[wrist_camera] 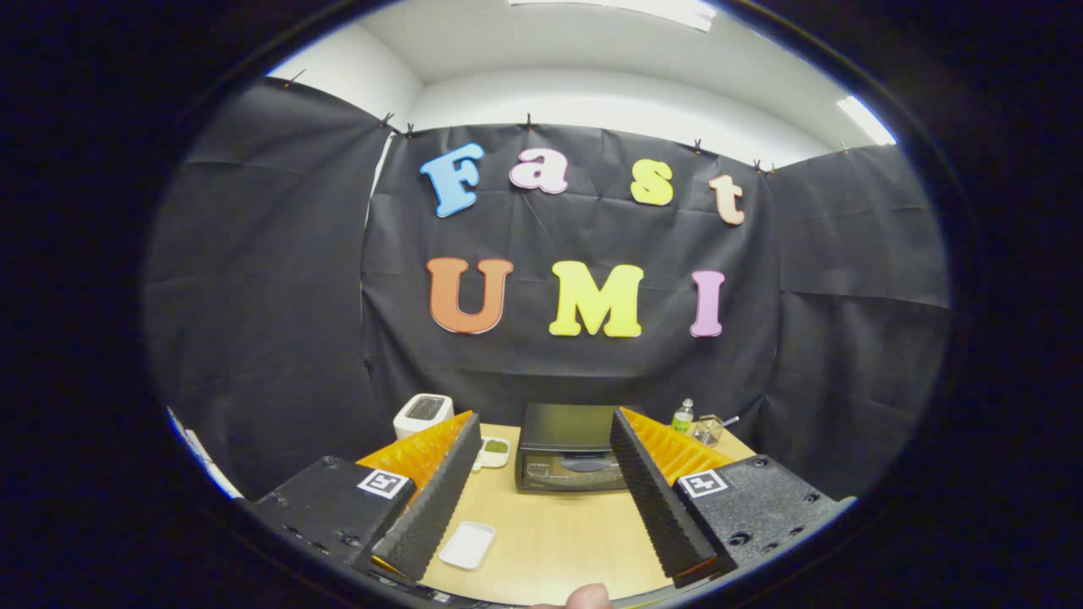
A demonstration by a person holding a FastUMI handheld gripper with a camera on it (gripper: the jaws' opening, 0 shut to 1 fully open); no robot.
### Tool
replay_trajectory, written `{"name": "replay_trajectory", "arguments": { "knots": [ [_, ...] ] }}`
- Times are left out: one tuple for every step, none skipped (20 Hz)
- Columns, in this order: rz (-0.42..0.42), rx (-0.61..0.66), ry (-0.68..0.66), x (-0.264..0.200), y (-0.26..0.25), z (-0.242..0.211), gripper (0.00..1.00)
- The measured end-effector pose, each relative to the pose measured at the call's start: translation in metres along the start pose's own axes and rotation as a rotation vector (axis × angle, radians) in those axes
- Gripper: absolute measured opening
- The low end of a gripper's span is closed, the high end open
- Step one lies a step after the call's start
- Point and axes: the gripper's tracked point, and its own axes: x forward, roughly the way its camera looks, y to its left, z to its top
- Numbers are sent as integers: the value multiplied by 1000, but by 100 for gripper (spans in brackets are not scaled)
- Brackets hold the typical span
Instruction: Open the toaster oven, put the food inside, and close the toaster oven door.
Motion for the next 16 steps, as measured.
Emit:
{"name": "replay_trajectory", "arguments": {
  "knots": [
    [1, 7, 1, -3, 4, 0, 100],
    [2, 20, 10, -6, 7, -1, 100],
    [3, 38, 12, -9, 10, -2, 100],
    [-2, 47, 15, -11, 11, -3, 100],
    [-7, 40, 11, -13, 10, -2, 100],
    [-6, 30, 13, -14, 11, -3, 100],
    [-5, 25, 19, -15, 14, -7, 100],
    [-1, 31, 23, -14, 16, -9, 100],
    [-1, 35, 25, -14, 17, -11, 100],
    [-6, 33, 23, -15, 15, -11, 100],
    [-12, 29, 16, -14, 12, -11, 100],
    [-19, 23, 6, -15, 9, -11, 100],
    [-24, 25, 3, -14, 9, -13, 100],
    [-24, 29, 6, -16, 9, -16, 100],
    [-23, 27, 9, -17, 10, -19, 100],
    [-25, 19, 14, -18, 9, -21, 100]
  ]
}}
